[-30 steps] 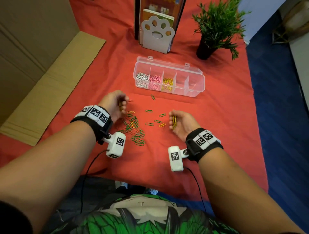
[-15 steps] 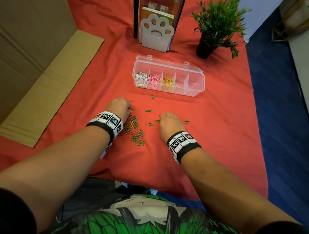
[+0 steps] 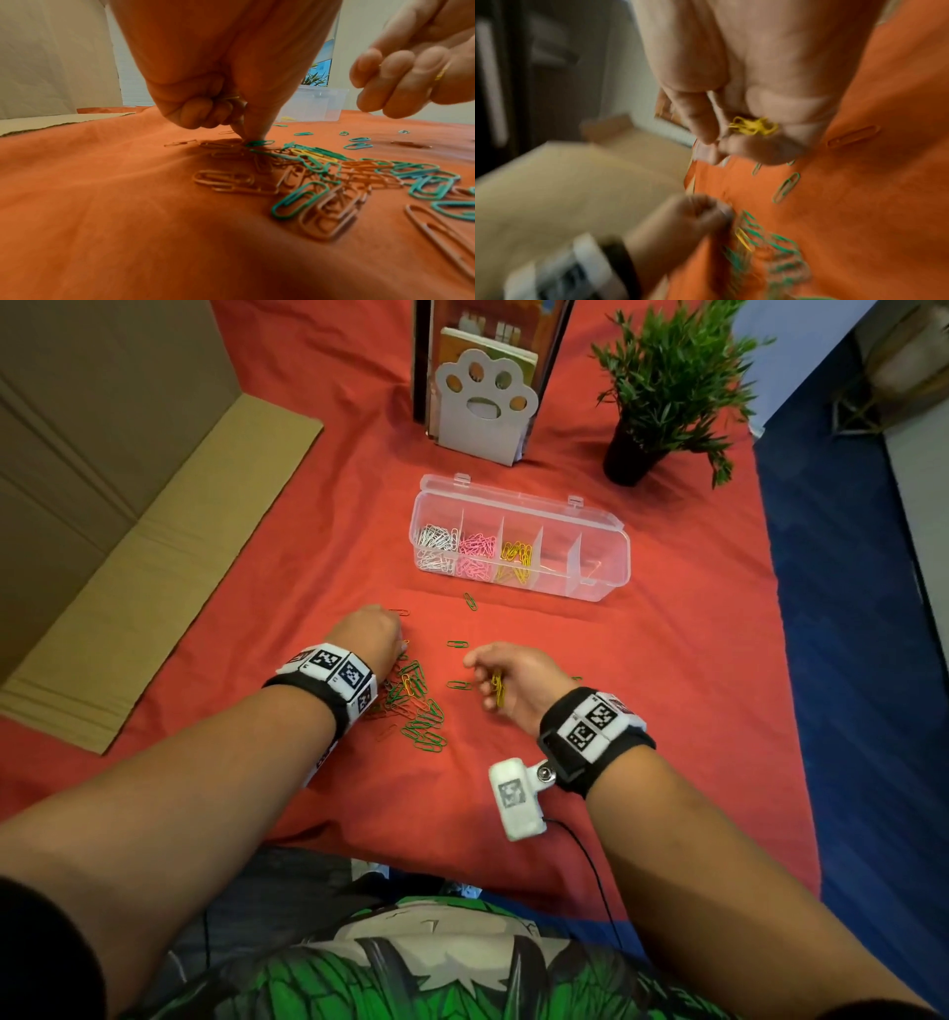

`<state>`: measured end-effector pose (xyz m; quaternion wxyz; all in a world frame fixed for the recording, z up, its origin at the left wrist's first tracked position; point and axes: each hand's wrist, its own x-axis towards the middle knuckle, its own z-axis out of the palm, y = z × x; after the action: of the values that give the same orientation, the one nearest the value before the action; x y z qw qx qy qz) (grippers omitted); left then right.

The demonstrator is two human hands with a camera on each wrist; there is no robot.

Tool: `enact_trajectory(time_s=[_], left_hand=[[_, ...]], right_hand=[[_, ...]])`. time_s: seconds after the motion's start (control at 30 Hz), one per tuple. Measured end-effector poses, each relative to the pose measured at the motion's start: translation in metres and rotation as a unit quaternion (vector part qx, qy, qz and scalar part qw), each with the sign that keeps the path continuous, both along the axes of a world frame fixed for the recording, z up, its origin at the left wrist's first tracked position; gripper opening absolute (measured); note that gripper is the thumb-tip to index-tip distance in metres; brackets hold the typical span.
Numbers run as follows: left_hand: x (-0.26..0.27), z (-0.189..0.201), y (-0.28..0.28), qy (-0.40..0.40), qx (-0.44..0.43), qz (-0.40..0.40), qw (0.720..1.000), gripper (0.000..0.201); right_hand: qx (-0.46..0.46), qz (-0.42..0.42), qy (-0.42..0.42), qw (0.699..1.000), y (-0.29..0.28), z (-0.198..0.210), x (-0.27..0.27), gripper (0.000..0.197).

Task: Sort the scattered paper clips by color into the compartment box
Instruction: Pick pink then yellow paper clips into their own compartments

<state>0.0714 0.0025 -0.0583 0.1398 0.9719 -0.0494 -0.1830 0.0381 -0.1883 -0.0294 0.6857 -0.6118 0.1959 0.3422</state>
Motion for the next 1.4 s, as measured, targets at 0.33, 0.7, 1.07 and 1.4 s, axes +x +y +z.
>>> enact_trajectory(time_s=[0.33,0.7,1.07,1.4], left_hand=[[-0.005,0.035,0.006,0.214,-0.434,0.331,0.81,0.014],[-0.025,0.009,0.014,0.113,-0.277,0.148,0.943,0.005],[-0.028,0.006,0.009,0.055,-0.083,0.059,0.993,0.034],[-0.035,0.005,0.036,0.042,-0.108,0.136,0.984,0.021]], right_hand=[[-0.396,0.344,-0.279,0.804,0.056,-0.016,0.001,0.026],[-0.333,0.227,-0.184,0.896,0.031,-0.025,0.017,0.022],[-0.28,0.207,-0.153,0.925,0.035,-0.019,0.005,0.021],[-0.459,0.341,-0.32,0.755,0.066,-0.027,-0.005,0.032]])
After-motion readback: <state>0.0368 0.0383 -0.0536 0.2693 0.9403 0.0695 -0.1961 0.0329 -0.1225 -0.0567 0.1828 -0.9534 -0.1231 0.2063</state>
